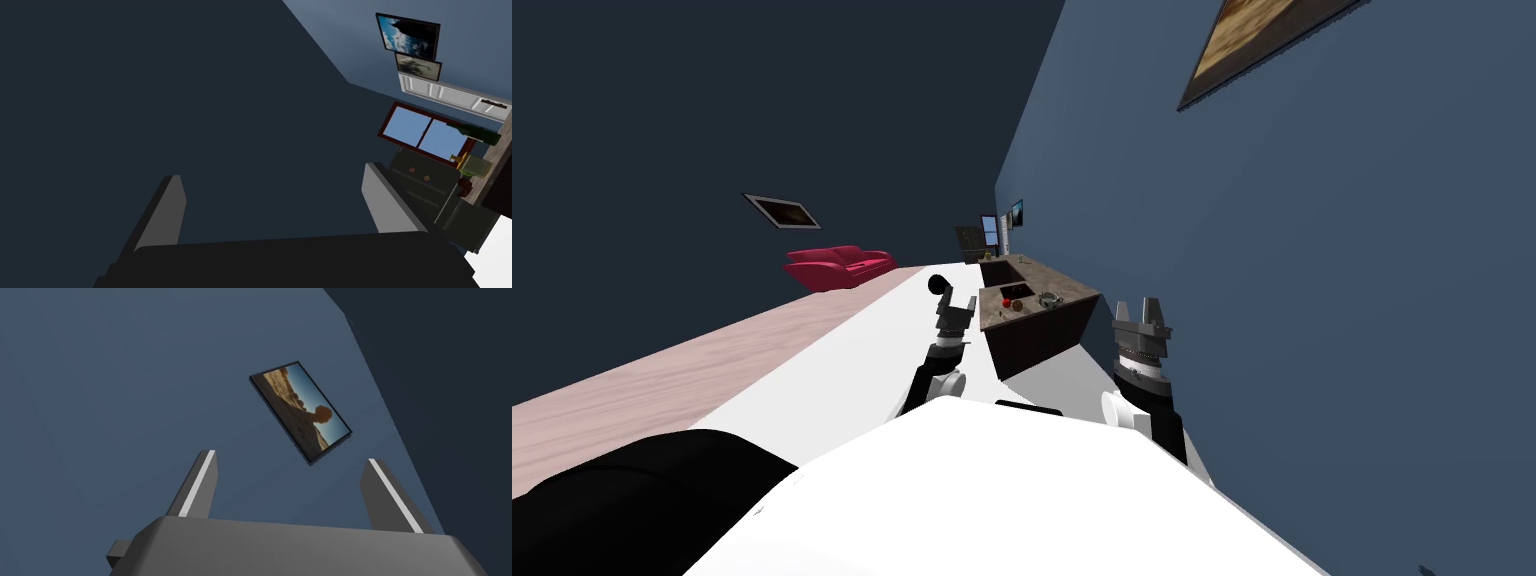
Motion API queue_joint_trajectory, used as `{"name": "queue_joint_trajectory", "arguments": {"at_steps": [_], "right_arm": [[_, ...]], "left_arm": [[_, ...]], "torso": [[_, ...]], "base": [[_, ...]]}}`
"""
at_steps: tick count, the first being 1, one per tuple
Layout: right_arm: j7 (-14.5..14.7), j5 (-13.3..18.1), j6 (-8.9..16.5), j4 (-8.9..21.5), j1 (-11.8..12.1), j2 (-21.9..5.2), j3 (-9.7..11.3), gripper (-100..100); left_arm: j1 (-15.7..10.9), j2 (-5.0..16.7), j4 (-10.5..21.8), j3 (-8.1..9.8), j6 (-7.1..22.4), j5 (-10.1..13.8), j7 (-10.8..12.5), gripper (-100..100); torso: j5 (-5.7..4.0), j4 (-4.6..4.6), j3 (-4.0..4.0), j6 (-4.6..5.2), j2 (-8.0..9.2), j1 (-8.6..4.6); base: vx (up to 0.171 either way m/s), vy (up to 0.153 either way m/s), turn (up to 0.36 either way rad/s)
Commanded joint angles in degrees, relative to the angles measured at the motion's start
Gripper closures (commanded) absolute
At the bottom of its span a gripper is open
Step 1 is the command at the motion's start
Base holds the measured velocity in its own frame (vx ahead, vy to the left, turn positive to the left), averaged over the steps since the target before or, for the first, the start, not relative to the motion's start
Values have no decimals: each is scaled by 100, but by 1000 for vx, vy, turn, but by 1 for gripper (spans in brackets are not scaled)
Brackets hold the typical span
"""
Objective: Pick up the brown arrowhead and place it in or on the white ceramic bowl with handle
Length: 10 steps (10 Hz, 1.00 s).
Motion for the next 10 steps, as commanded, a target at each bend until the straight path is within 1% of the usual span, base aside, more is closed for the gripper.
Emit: {"name": "queue_joint_trajectory", "arguments": {"at_steps": [1,5,9,10], "right_arm": [[0,0,0,0,0,0,0,0],[0,0,0,0,0,0,0,0],[0,0,0,0,0,0,0,0],[0,0,0,0,0,0,0,0]], "left_arm": [[-75,71,240,-49,-29,147,163,-100],[-212,233,799,-101,-73,592,633,-100],[-369,323,1425,-163,-121,1095,1166,-100],[-369,323,1437,-163,-121,1095,1166,-100]], "torso": [[0,0,0,0,0,0],[-1,1,1,0,2,-3],[-2,0,1,0,2,-8],[-2,0,1,0,2,-5]], "base": [[57,-14,11],[52,-20,8],[58,-30,10],[34,-16,3]]}}
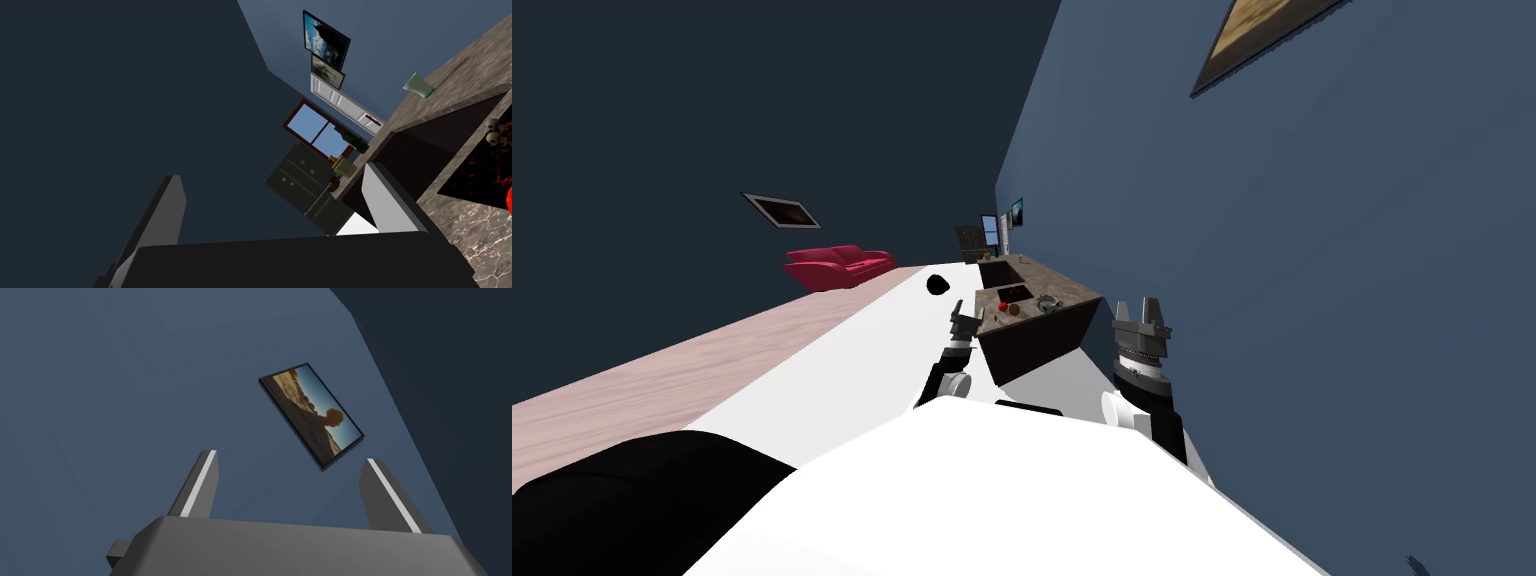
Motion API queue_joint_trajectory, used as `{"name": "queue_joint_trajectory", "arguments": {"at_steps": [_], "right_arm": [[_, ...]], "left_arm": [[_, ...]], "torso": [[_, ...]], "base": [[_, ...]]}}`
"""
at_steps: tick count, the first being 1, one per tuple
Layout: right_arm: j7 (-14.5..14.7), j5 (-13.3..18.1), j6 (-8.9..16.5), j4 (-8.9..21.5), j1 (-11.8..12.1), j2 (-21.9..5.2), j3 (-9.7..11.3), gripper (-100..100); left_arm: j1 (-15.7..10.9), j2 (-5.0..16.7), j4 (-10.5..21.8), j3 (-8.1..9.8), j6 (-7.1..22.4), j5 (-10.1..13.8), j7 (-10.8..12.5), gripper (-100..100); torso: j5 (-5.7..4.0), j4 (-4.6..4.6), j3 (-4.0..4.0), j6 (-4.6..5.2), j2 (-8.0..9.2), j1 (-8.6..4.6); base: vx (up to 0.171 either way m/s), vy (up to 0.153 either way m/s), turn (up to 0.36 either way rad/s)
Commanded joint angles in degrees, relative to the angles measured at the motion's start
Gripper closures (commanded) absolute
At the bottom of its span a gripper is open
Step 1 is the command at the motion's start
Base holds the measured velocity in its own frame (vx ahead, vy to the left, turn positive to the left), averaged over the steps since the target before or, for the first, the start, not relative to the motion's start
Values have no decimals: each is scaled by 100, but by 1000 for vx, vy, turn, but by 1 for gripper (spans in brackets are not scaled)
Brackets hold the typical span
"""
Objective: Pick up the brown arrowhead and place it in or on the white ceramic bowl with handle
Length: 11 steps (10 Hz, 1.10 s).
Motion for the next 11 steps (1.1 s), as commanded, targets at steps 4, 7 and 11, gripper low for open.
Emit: {"name": "queue_joint_trajectory", "arguments": {"at_steps": [4,7,11], "right_arm": [[0,0,0,0,0,0,0,0],[0,0,0,0,0,0,0,0],[0,0,0,0,0,0,0,0]], "left_arm": [[-167,30,720,-66,-83,557,599,-100],[-296,-3,1261,-112,-118,958,1023,-100],[-423,-82,1776,-155,-151,1347,1433,-100]], "torso": [[0,-1,-3,0,-7,-2],[-1,-2,-5,0,-9,-2],[0,0,0,0,-1,-1]], "base": [[52,-22,9],[67,-24,11],[50,-18,8]]}}
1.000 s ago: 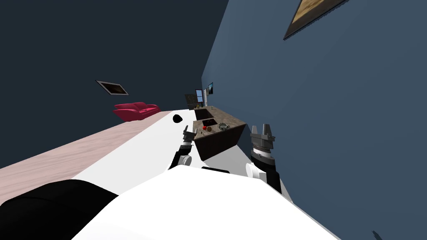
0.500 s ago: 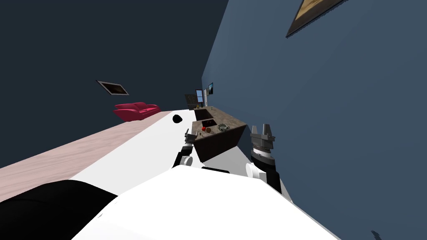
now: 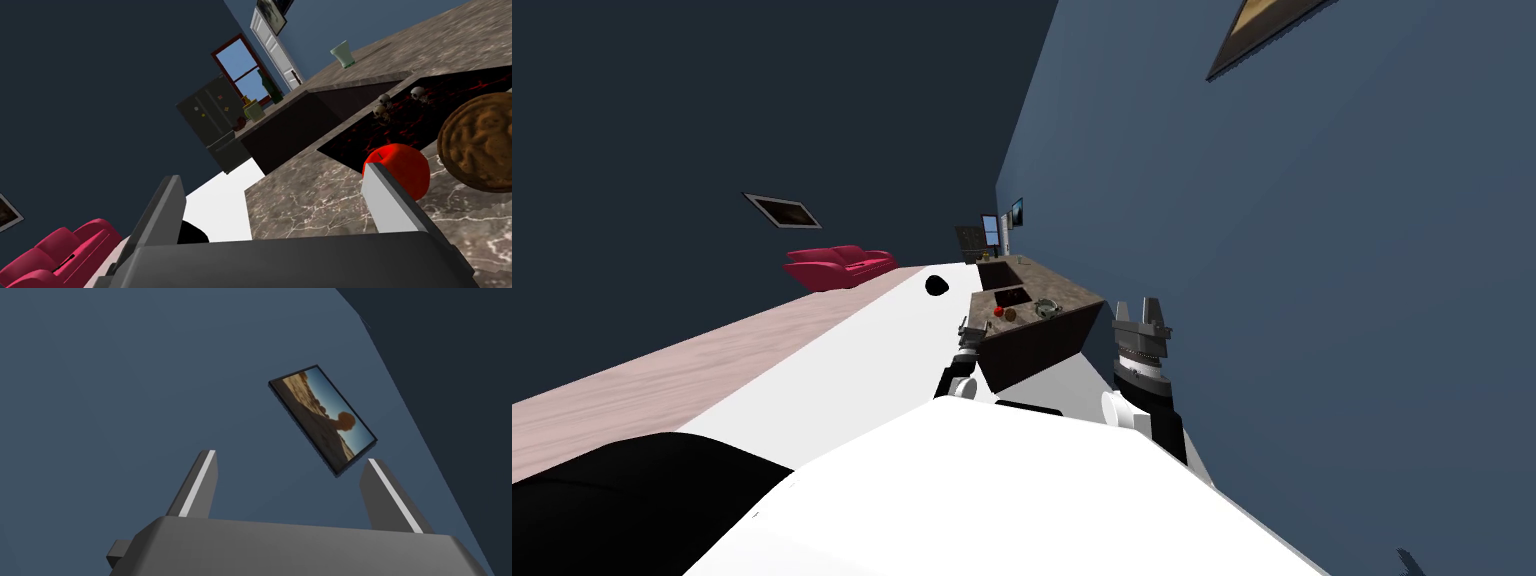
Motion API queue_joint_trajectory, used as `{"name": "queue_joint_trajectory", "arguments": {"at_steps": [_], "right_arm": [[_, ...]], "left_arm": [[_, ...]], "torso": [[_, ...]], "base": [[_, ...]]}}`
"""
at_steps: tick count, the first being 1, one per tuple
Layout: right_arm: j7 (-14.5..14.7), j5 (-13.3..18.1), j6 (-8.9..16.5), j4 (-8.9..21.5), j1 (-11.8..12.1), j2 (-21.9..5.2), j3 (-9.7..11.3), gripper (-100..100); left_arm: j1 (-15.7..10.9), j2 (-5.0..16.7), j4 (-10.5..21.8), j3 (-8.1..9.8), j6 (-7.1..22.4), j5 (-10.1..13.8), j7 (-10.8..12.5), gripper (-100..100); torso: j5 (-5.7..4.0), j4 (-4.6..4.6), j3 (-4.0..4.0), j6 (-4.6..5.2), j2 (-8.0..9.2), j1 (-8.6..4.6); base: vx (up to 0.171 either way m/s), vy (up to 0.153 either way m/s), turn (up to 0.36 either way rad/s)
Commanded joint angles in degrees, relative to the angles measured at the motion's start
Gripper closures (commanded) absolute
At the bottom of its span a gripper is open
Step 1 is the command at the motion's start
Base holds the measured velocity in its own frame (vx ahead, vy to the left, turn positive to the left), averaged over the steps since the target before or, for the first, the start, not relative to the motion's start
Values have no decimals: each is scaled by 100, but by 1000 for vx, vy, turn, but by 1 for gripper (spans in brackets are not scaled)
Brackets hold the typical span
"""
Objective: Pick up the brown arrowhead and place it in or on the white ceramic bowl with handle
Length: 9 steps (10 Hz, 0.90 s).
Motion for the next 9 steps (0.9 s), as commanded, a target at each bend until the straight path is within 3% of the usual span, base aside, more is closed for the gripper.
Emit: {"name": "queue_joint_trajectory", "arguments": {"at_steps": [1,9], "right_arm": [[0,0,0,0,0,0,0,0],[0,0,0,0,0,0,0,0]], "left_arm": [[-119,-67,281,1,20,215,219,-100],[-378,-508,1345,-72,-50,1013,1057,-100]], "torso": [[0,0,0,0,0,0],[0,1,2,0,4,3]], "base": [[66,-15,12],[54,-17,10]]}}
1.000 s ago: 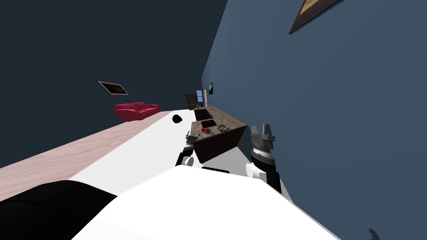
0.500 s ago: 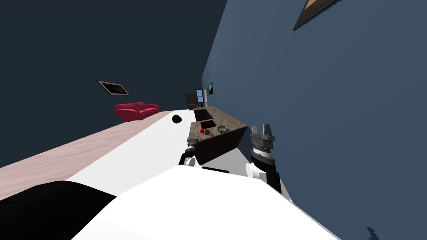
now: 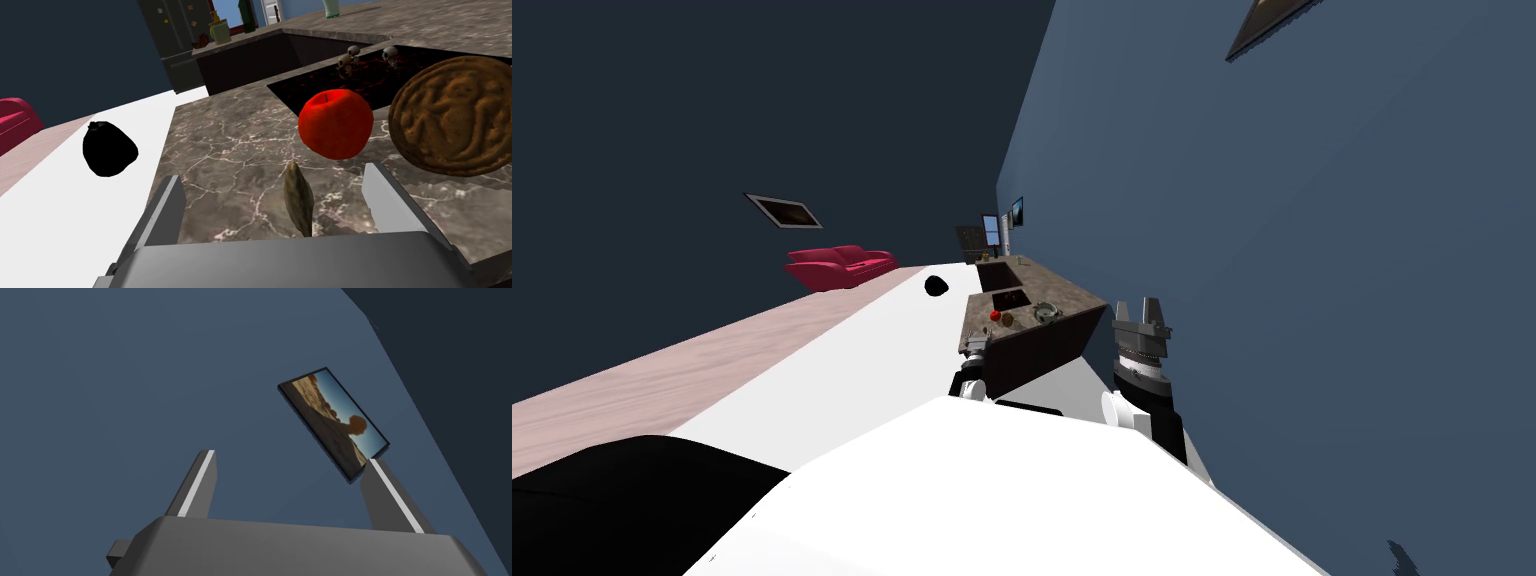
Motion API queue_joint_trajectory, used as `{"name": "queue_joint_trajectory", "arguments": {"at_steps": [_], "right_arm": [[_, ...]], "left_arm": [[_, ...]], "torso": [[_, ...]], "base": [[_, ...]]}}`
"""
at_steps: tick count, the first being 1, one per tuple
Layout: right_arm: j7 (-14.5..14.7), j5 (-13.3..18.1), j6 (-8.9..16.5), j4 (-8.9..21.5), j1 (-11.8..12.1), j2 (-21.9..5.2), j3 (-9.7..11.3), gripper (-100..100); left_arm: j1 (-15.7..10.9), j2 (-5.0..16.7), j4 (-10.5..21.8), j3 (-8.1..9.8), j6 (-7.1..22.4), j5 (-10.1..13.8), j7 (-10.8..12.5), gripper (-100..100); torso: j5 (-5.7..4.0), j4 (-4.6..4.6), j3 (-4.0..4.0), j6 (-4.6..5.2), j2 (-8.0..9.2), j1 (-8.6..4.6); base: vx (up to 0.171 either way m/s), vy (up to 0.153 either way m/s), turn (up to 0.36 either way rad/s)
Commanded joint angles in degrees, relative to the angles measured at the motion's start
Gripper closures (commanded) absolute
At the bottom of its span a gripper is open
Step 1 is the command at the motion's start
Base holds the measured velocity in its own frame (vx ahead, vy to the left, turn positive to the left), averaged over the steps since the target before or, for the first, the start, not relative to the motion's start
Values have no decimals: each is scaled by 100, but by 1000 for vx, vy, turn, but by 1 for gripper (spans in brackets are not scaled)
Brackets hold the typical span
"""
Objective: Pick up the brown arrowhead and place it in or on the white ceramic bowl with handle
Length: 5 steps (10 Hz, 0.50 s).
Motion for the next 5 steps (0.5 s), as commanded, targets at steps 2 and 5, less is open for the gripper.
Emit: {"name": "queue_joint_trajectory", "arguments": {"at_steps": [2,5], "right_arm": [[0,0,0,0,0,0,0,0],[0,0,0,0,0,0,0,0]], "left_arm": [[-91,-307,331,2,-18,256,268,-100],[-107,-324,365,2,-30,265,293,0]], "torso": [[0,0,-1,0,-2,2],[0,2,5,0,10,4]], "base": [[57,5,18],[20,5,4]]}}
